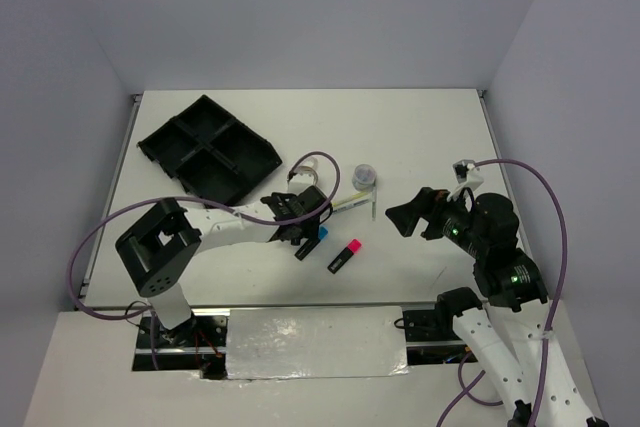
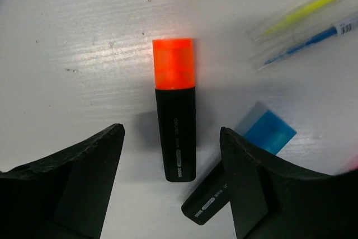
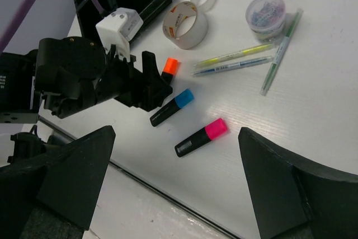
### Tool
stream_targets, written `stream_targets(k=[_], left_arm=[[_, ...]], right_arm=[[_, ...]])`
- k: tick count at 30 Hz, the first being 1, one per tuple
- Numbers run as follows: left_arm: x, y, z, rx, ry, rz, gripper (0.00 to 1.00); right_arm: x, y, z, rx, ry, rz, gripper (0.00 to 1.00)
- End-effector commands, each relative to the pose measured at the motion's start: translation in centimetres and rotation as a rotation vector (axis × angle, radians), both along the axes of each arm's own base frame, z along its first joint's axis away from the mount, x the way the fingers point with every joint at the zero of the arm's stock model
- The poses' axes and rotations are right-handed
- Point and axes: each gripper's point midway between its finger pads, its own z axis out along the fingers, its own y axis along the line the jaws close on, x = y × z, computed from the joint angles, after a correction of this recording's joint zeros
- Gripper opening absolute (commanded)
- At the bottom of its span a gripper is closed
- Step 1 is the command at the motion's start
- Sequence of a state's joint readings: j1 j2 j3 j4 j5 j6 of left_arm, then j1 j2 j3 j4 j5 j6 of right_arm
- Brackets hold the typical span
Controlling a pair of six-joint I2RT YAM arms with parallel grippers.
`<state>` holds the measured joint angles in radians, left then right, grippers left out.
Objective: Sort the stationery into containers
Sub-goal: Pick up the pen from the center of the board, then place the pen in the storage box.
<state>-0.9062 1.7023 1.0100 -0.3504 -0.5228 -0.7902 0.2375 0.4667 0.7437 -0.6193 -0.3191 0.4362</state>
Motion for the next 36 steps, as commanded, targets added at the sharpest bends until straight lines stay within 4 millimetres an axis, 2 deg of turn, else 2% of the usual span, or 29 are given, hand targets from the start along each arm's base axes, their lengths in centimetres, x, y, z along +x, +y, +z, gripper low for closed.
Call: stream_targets(k=[1,2,3,10,12,13,14,15,16,17,19,20,21,23,24,25,28,29,31,32,34,35,36], left_arm=[[1.4,-0.4,0.1,-0.038,-0.036,0.023,0.80],[1.4,-0.4,0.0,-0.036,-0.033,0.024,0.73],[1.3,-0.4,-0.2,-0.035,-0.026,0.023,0.70],[0.2,0.4,-2.9,-0.006,0.033,0.028,0.62],[0.0,0.4,-3.3,-0.009,0.039,0.028,0.62],[-0.3,0.5,-3.4,-0.007,0.043,0.024,0.59],[-0.2,0.6,-3.4,-0.005,0.044,0.027,0.43],[-0.4,0.9,-3.4,0.007,0.050,0.033,0.36],[-0.3,1.0,-3.1,0.013,0.044,0.039,0.22],[-0.3,1.2,-2.8,0.018,0.040,0.044,0.16],[-0.2,1.9,-1.2,0.027,0.013,0.068,0.12],[0.0,2.1,0.4,0.008,-0.019,0.076,0.12],[-0.1,2.9,1.1,0.029,-0.024,0.091,0.11],[0.6,3.5,3.4,0.031,-0.073,0.119,0.08],[1.3,3.7,5.5,0.003,-0.107,0.137,0.08],[1.4,4.5,6.3,0.013,-0.113,0.151,0.07],[3.4,6.8,9.5,-0.036,-0.161,0.225,0.04],[4.7,8.6,10.5,-0.083,-0.160,0.278,0.03],[6.8,10.1,12.0,-0.167,-0.198,0.338,0.04],[8.2,12.8,12.5,-0.195,-0.214,0.427,0.05],[9.9,15.0,13.8,-0.240,-0.228,0.506,0.05],[11.0,17.9,13.6,-0.232,-0.227,0.604,0.05],[12.3,19.3,15.1,-0.243,-0.265,0.651,0.06]], right_arm=[[0.5,0.4,0.8,0.009,-0.051,0.026,1.00],[0.5,0.4,0.9,0.009,-0.053,0.026,1.00],[0.4,0.5,0.9,0.009,-0.051,0.029,1.00],[0.3,0.4,1.8,0.008,-0.067,0.029,1.00],[0.1,0.4,2.2,0.008,-0.074,0.031,1.00],[0.1,0.3,2.3,0.008,-0.076,0.028,1.00],[0.1,0.3,2.3,0.007,-0.075,0.028,1.00],[0.0,0.4,2.4,0.008,-0.076,0.031,1.00],[0.0,0.4,2.4,0.007,-0.080,0.031,1.00],[0.0,0.3,2.4,0.006,-0.081,0.032,1.00],[0.0,0.3,2.4,0.004,-0.080,0.028,1.00],[0.0,0.3,2.4,-0.001,-0.081,0.031,1.00],[0.0,0.2,2.3,-0.001,-0.082,0.028,1.00],[0.0,0.2,2.2,-0.004,-0.083,0.029,1.00],[0.0,0.2,2.1,-0.006,-0.083,0.026,1.00],[0.1,0.2,2.0,-0.006,-0.081,0.026,1.00],[0.0,0.2,1.9,-0.006,-0.082,0.031,1.00],[0.0,0.3,1.9,-0.003,-0.082,0.035,1.00],[-0.1,0.4,1.9,-0.001,-0.086,0.039,1.00],[-0.1,0.4,1.9,0.000,-0.093,0.041,1.00],[0.1,0.3,1.7,-0.005,-0.093,0.035,1.00],[0.1,0.3,1.6,-0.008,-0.090,0.034,1.00],[0.1,0.4,1.5,-0.007,-0.087,0.044,1.00]])
